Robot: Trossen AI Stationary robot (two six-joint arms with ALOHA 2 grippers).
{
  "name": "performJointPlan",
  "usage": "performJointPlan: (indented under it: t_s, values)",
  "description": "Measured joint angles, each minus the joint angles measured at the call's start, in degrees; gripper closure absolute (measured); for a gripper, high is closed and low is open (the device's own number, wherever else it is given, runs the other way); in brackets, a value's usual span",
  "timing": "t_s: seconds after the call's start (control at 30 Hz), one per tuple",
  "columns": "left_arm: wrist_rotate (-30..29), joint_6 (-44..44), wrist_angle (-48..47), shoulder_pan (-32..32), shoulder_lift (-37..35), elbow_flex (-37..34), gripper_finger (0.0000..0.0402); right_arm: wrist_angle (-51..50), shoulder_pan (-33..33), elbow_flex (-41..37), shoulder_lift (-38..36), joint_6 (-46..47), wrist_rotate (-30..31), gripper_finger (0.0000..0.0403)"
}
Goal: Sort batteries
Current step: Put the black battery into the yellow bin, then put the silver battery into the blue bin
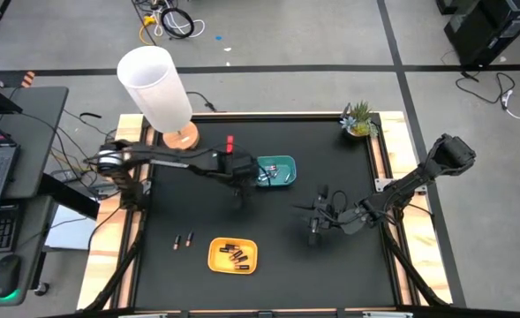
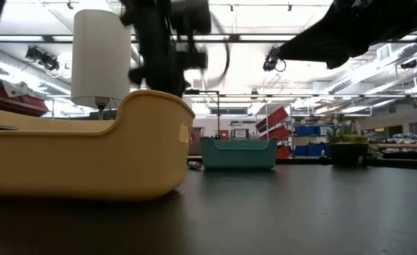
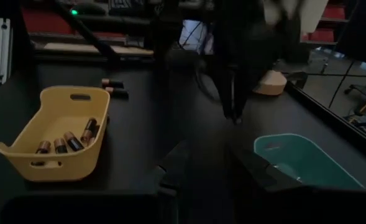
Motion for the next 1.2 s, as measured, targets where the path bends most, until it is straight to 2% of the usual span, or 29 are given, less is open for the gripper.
performJointPlan:
  t_s: [0.13,0.27,0.4,0.53,0.63,0.73,0.87,0.97,1.1,1.2]
  values:
    - [4.2,-10.2,1.5,-7.8,-6.3,0.5,0.0354,-0.1,0.0,0.0,-0.3,-0.7,0.4,0.0318]
    - [4.6,-20.8,4.3,-19.6,-9.0,0.5,0.0354,0.0,0.0,0.0,-0.8,-1.2,1.4,0.0318]
    - [1.2,-29.3,10.1,-30.4,-7.6,0.5,0.0354,1.1,0.0,0.0,-1.0,-1.2,1.7,0.0318]
    - [-6.8,-37.5,9.1,-36.7,-4.0,0.5,0.0354,2.2,0.0,0.0,-1.0,-1.2,1.7,0.0318]
    - [-13.2,-43.4,2.9,-38.5,-0.8,0.4,0.0337,3.7,0.0,0.0,-1.0,-1.3,0.5,0.0318]
    - [-15.4,-47.6,-1.7,-38.4,2.5,0.4,0.0294,4.3,0.0,0.0,-1.0,-1.7,-0.2,0.0318]
    - [-14.6,-46.3,-1.5,-37.2,3.4,0.7,0.0241,4.1,0.0,0.0,-1.0,-2.5,-0.2,0.0318]
    - [-14.2,-45.0,-3.8,-35.8,2.8,3.7,0.0215,4.1,0.0,0.0,-1.0,-3.6,-0.3,0.0318]
    - [-14.3,-44.1,-12.6,-34.3,2.7,10.7,0.0207,3.3,-0.3,0.0,-1.0,-3.9,-0.3,0.0318]
    - [-10.3,-46.6,-20.8,-33.6,2.6,14.2,0.0213,2.4,-0.3,0.0,-1.0,-3.8,-0.3,0.0318]
